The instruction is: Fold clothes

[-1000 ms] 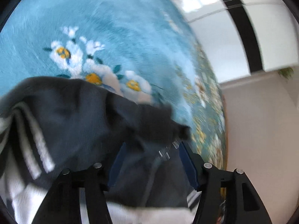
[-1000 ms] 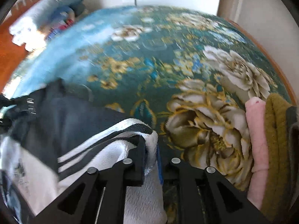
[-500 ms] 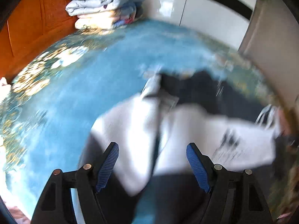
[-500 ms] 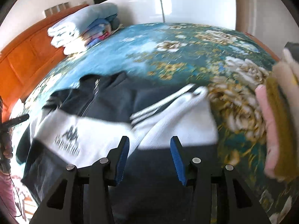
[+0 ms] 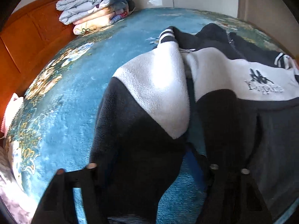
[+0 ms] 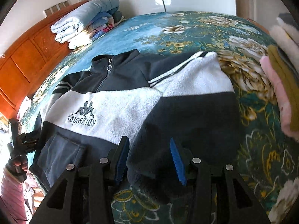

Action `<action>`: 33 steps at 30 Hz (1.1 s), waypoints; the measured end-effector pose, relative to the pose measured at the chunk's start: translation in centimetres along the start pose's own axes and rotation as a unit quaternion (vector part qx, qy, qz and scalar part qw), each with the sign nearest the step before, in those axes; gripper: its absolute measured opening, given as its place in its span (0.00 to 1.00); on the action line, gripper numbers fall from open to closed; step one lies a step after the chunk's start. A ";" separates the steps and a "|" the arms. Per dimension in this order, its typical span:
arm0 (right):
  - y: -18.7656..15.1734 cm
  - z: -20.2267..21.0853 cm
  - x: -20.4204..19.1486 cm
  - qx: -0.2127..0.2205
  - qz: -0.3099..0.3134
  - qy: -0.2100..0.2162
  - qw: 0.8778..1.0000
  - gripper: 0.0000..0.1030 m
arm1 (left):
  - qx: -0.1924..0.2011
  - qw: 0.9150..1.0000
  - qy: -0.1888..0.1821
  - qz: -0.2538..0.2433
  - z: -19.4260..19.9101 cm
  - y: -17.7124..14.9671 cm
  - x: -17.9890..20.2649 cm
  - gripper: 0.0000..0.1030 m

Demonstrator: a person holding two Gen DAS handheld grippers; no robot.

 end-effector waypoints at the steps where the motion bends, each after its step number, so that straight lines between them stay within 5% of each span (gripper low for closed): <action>1: -0.1 0.1 0.1 0.000 -0.002 -0.003 1.000 0.46 | 0.001 1.000 -0.006 0.010 -0.1 -0.2 -0.1 0.44; 6: -0.3 -0.2 1.0 -0.007 -0.010 -0.021 1.000 0.46 | 0.034 0.998 -0.031 0.045 0.2 -0.3 -1.2 0.17; 12: -0.6 -0.5 2.8 -0.015 -0.020 -0.044 0.999 0.46 | 0.091 0.987 -0.057 0.119 3.4 3.7 -5.9 0.13; 15: -0.3 -0.3 3.5 -0.010 -0.018 -0.056 0.998 0.46 | 0.116 0.980 -0.031 0.158 4.1 7.3 -10.5 0.13; 23: 0.3 -0.6 6.7 0.003 -0.045 -0.064 0.997 0.46 | 0.024 0.959 0.069 0.274 -3.9 12.1 -20.2 0.13; 30: -0.9 1.7 10.1 0.019 -0.087 -0.067 0.994 0.46 | 0.003 0.933 0.061 0.355 -5.3 12.1 -20.8 0.15; 33: -2.6 2.8 11.1 0.020 -0.103 -0.059 0.993 0.46 | 0.011 0.935 0.033 0.353 -3.9 12.1 -19.8 0.21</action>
Point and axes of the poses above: each gripper's, at about its wrist camera, not at the fingertips, and z roughly against the way its jaws point, x to its right, y to its top, the point moved 6 cm from there along -z, roughly the way its jaws point, and after that the axes turned 5 degrees about -y, right-handed, at the moved point
